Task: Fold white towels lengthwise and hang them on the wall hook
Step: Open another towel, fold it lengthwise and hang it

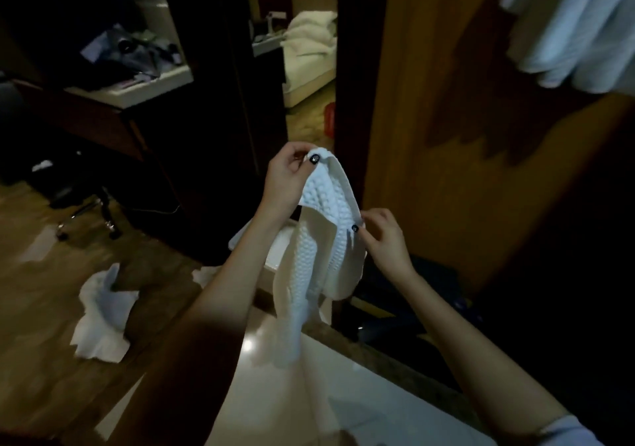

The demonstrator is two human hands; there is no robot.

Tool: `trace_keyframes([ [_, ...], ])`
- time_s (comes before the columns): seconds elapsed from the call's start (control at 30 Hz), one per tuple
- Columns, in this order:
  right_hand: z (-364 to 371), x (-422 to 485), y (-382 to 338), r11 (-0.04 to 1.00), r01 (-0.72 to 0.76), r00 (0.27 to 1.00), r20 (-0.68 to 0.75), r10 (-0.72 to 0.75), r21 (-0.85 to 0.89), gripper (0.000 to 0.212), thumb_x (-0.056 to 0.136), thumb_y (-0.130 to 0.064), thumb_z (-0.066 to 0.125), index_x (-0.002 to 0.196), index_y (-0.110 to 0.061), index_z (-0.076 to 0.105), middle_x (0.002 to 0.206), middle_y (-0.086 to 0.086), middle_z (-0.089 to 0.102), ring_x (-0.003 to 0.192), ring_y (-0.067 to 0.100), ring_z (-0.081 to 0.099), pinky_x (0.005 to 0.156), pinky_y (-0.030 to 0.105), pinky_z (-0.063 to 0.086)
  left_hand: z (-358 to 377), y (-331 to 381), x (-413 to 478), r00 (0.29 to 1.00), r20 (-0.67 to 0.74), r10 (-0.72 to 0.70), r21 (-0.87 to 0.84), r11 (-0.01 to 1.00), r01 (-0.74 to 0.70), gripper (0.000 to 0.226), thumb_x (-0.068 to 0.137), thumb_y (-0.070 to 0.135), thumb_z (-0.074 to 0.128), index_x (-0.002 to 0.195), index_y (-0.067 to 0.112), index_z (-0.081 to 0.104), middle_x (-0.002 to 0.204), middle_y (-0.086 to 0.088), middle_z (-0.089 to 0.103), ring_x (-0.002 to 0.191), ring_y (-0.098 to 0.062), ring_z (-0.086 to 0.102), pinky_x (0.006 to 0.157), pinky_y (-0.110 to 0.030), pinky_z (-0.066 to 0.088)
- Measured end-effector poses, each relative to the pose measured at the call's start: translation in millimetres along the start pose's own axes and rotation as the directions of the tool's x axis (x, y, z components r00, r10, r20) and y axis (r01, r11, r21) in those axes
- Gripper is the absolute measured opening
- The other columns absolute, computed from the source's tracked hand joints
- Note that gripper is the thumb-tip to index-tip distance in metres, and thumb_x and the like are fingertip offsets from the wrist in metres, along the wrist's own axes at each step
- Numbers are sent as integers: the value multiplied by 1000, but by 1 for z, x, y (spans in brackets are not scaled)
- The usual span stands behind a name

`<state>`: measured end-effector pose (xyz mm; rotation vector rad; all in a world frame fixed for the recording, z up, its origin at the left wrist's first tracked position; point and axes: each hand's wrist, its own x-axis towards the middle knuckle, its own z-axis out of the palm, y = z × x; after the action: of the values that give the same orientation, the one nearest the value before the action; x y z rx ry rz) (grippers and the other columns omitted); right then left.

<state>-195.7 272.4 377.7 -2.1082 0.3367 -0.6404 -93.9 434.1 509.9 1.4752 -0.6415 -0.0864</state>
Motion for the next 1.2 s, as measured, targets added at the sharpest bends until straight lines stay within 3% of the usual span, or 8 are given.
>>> trace_keyframes([
  [0.13,-56,-12,15,990,-86,995,-37,90,108,12,95,-27,59,104,-25,67,112,-10,60,107,6,55,91,25,45,49,14,-3,999,35,34,-27,999,-33,13,91,-2,57,101,7,59,88,5,66,76,3,65,68,-16,52],
  [0.23,-106,-26,27,988,-64,994,-74,75,141,13,98,-26,54,98,-31,67,95,-21,67,92,-5,61,73,10,46,85,19,-9,1000,7,22,-82,996,-21,20,89,-4,58,95,15,60,88,3,67,77,-2,66,67,-19,52],
  [0.43,-206,-57,64,982,-77,980,-196,43,-171,4,97,-30,56,94,-31,58,70,-9,61,57,8,56,49,25,40,156,11,-32,1000,-16,-16,-62,998,15,31,87,-8,51,78,18,66,84,7,66,78,0,61,71,-17,48],
  [0.67,-288,-109,109,926,-139,990,-64,124,-351,31,96,-23,59,126,-19,58,117,-15,55,109,3,52,89,22,42,235,11,-39,997,34,-71,-263,962,78,28,92,-3,51,86,17,70,98,1,68,90,-12,65,74,-23,52],
  [0.87,-331,-136,132,908,-380,873,-394,289,-175,13,98,-8,51,103,-13,62,105,5,62,102,23,60,88,31,46,280,18,-27,977,203,-71,-355,924,141,26,92,-5,51,93,13,70,104,0,68,94,-11,67,73,-22,54],
  [0.97,-332,-130,127,929,-347,903,-314,294,-130,16,94,-12,59,109,-18,58,113,3,58,109,18,56,96,35,45,300,17,-25,951,307,-46,-339,928,154,27,92,-6,52,93,13,71,106,-1,69,100,-16,66,74,-22,54],
  [1.1,-312,-114,114,952,-308,947,-103,306,-3,53,88,-30,70,136,-24,50,138,-9,50,128,6,43,106,31,38,321,23,-17,919,395,-5,-342,927,152,28,90,-4,54,91,16,73,103,3,71,98,-15,67,74,-24,54],
  [1.2,-300,-107,112,957,-289,952,-92,291,40,39,89,-31,68,126,-28,58,126,-13,61,115,1,56,95,28,48,329,30,-9,903,429,25,-350,926,141,28,88,-5,56,90,17,74,103,4,72,96,-14,68,72,-22,54],
])
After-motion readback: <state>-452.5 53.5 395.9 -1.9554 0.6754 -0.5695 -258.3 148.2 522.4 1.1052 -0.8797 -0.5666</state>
